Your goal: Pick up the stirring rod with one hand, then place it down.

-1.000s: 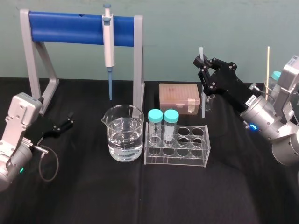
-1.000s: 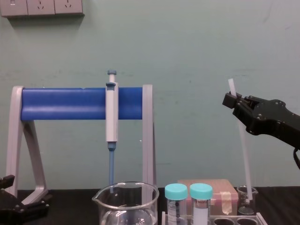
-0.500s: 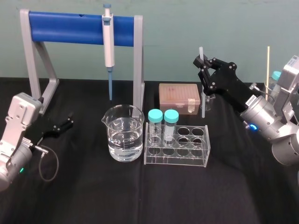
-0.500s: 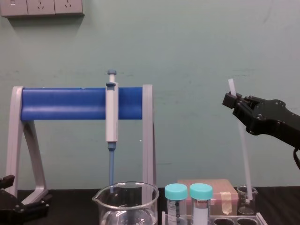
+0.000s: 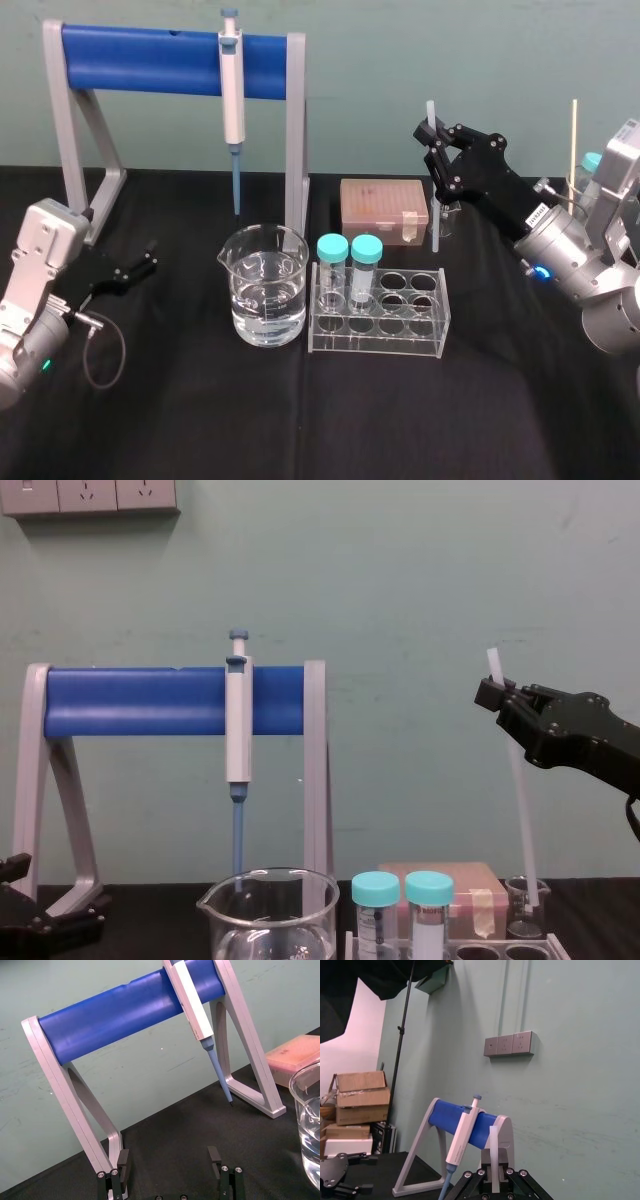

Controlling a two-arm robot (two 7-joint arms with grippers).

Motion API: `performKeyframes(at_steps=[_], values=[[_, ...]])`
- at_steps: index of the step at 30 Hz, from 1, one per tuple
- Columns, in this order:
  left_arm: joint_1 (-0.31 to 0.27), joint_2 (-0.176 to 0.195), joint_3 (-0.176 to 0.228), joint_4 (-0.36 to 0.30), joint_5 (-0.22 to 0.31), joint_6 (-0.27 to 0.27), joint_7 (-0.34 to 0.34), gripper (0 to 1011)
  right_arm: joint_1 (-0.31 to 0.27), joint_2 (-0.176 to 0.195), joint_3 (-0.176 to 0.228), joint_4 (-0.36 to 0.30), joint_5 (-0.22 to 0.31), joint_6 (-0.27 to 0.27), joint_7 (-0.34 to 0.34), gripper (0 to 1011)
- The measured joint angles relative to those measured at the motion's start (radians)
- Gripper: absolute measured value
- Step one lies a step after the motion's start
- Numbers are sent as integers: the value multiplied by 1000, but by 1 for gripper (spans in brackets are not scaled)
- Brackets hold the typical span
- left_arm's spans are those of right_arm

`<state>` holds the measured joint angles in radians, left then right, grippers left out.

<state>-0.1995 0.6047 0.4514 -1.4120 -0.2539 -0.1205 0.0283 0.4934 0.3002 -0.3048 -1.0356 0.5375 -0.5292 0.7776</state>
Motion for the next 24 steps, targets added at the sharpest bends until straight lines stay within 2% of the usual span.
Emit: performKeyframes(at_steps=[17,24], values=[[0,0,0,0,0,0,0,1000,1,0,0,0,-1,0,0,72],[0,0,0,0,0,0,0,1000,12,-5,-10,8,4,15,28,72]])
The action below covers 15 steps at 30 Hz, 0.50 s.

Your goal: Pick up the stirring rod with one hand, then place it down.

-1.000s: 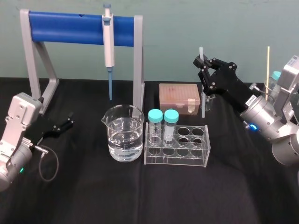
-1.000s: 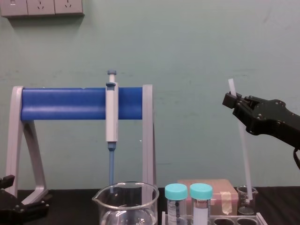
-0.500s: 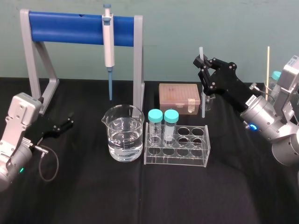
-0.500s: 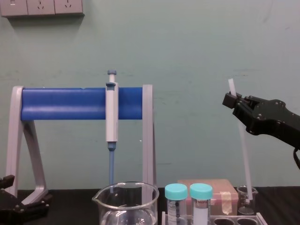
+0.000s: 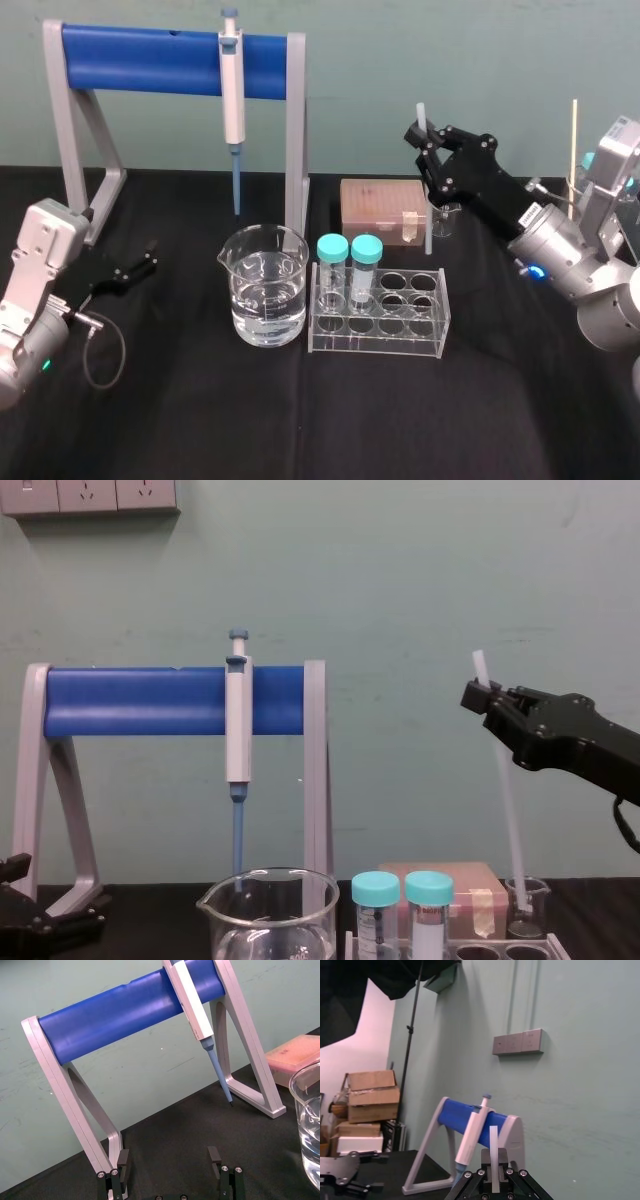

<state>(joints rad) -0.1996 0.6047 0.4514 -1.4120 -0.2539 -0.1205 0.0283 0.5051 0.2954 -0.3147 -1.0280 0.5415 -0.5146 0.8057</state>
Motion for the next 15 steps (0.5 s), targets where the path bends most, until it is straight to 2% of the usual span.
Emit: performKeyframes(at_steps=[9,15], values=[[0,0,0,0,0,0,0,1000,-18,-4,-19,-45,5,19,10,72],[0,0,0,0,0,0,0,1000,-45,4,-25,-90,1,33,-16,72]])
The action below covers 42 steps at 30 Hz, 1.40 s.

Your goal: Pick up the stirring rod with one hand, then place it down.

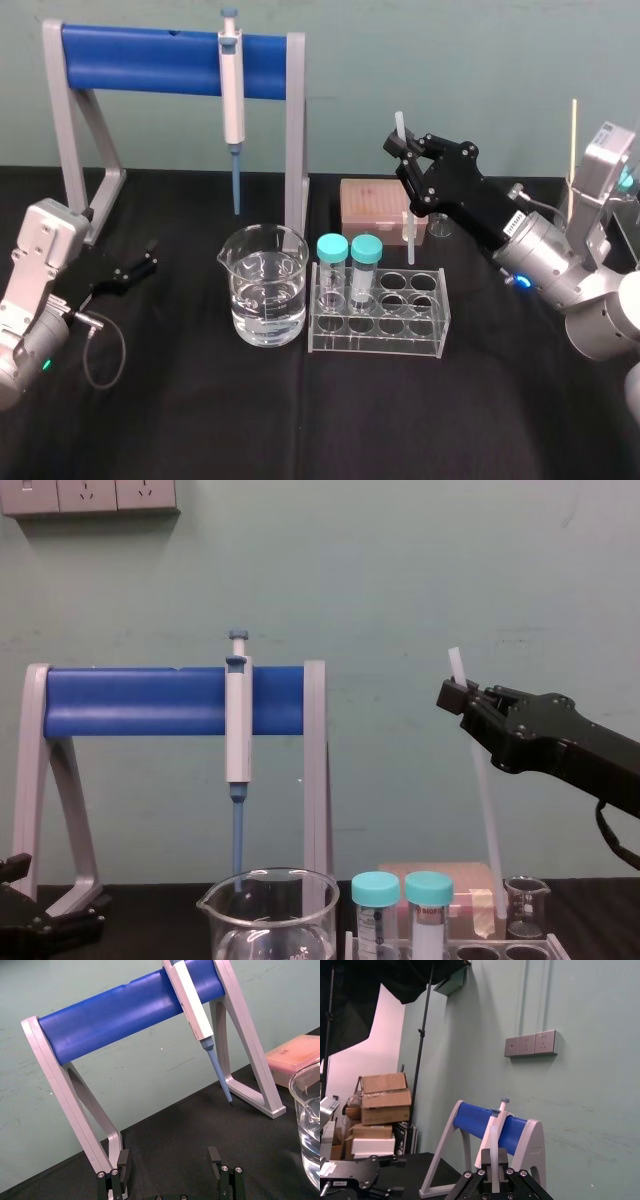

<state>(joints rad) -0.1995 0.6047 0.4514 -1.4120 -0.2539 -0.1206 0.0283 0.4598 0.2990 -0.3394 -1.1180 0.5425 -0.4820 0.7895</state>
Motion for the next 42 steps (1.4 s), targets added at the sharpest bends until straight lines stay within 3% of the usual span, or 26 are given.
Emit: performKeyframes(at_steps=[29,42], values=[[0,0,0,0,0,0,0,1000,-58,26,9,-54,-10,12,-47,72],[0,0,0,0,0,0,0,1000,-60,31,22,-30,-8,7,-44,72]])
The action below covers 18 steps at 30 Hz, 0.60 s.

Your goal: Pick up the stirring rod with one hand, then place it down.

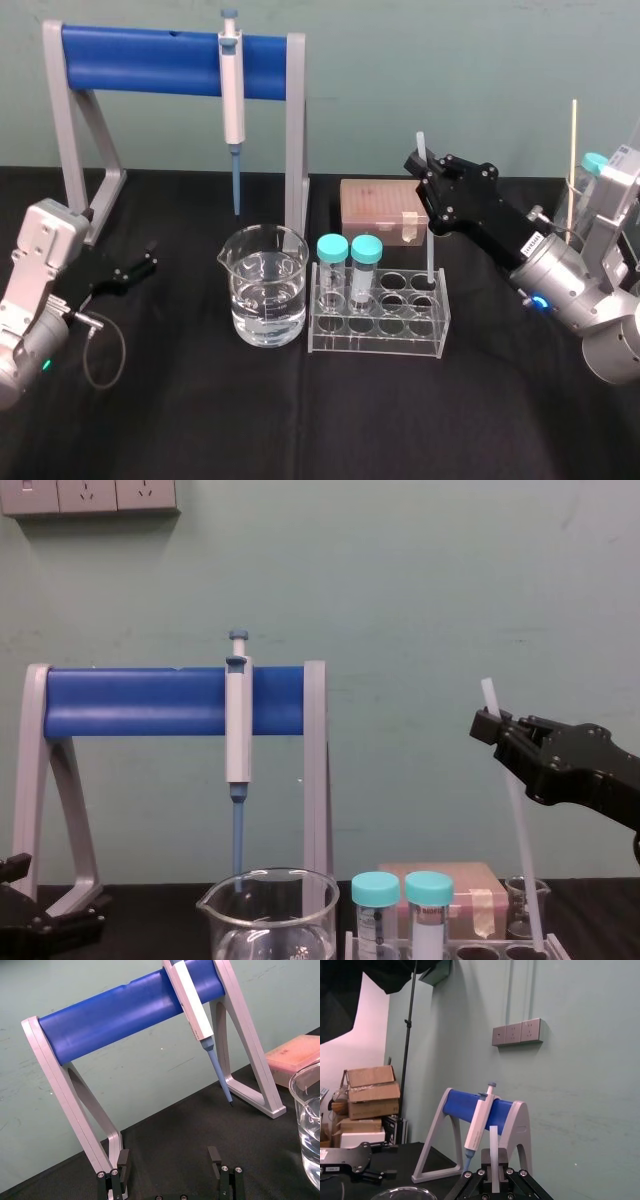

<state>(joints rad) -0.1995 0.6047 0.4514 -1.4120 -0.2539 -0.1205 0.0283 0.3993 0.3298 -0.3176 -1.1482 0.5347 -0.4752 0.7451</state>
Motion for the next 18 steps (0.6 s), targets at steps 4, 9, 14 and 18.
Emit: performKeyframes(at_steps=[4,9,14,18], values=[[0,0,0,0,0,0,0,1000,9,-5,0,21,2,-6,9,72],[0,0,0,0,0,0,0,1000,23,-12,0,51,8,-11,23,72],[0,0,0,0,0,0,0,1001,39,-21,0,80,16,-16,40,72],[0,0,0,0,0,0,0,1000,52,-29,-2,108,27,-13,55,72]])
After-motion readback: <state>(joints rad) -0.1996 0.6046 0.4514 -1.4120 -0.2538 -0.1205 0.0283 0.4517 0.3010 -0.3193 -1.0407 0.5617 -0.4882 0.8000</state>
